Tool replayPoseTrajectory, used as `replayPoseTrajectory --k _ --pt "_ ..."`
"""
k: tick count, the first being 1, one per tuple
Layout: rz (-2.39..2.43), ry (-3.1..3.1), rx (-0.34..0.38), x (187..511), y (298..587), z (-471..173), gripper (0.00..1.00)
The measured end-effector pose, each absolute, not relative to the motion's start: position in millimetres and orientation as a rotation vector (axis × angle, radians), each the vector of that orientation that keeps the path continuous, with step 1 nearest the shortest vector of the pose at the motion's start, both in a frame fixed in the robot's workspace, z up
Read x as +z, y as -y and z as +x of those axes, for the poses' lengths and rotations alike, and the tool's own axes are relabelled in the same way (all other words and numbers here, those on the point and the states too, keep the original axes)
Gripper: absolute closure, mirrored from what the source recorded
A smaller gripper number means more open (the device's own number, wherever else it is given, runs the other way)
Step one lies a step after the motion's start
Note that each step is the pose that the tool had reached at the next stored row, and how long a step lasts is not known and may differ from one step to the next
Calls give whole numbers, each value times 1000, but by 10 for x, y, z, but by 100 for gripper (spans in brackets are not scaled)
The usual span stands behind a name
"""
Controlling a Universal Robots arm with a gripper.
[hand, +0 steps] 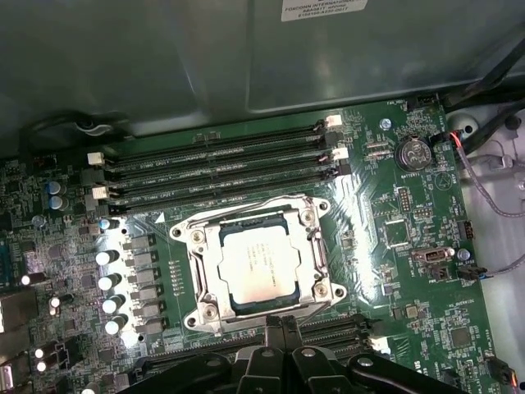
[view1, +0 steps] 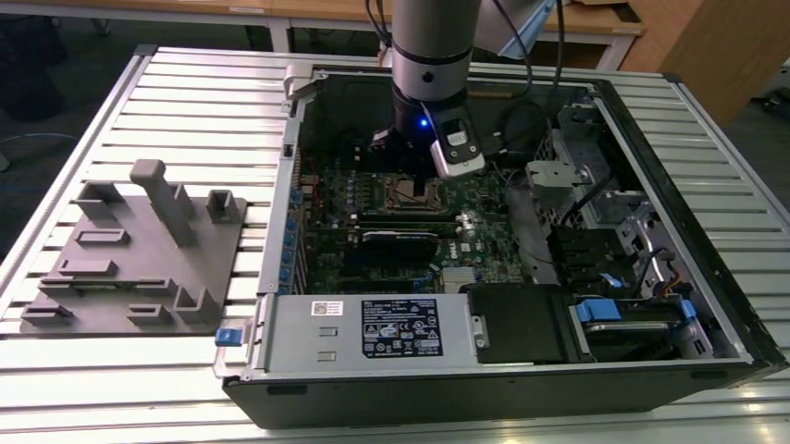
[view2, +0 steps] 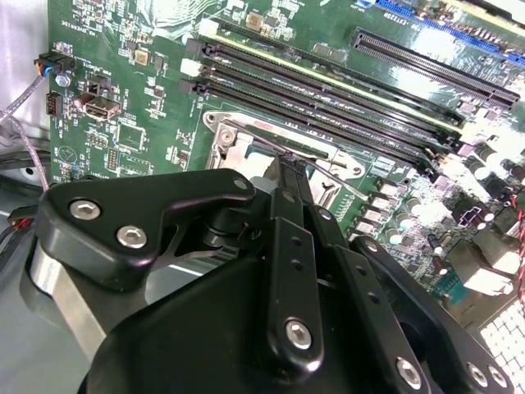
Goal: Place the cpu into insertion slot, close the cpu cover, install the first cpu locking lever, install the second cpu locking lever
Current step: 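Install the second cpu locking lever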
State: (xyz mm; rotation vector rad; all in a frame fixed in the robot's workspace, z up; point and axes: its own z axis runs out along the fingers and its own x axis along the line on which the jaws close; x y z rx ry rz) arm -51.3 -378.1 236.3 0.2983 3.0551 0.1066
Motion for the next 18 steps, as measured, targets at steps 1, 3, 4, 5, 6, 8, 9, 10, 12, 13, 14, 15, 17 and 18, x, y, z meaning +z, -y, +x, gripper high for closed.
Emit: replayPoseTrajectory --k 1,3,4,5,6,8,9,10,12,13,14,15,17,18 --pt "298 -3055 106 2364 3781 -513 89" --pt "298 -3055 106 2364 3782 -513 89" --pt "298 -3055 106 2364 3782 -513 89" --pt "298 -3056 106 2364 3782 -513 89" --pt "299 -3059 106 2364 3782 -513 89" --pt "300 -3068 105 2363 3782 -513 89" --pt "300 -3070 104 2364 3783 -513 89" --pt "301 -3071 104 2364 3782 -513 89" --pt "301 -3071 105 2363 3782 -513 89" --pt "301 -3071 105 2363 3782 -513 89" --pt "301 -3073 104 2363 3782 -512 89" --pt "301 -3077 104 2362 3782 -512 89" --pt "302 -3081 103 2363 3782 -513 89" --pt "302 -3081 103 2363 3782 -513 89"
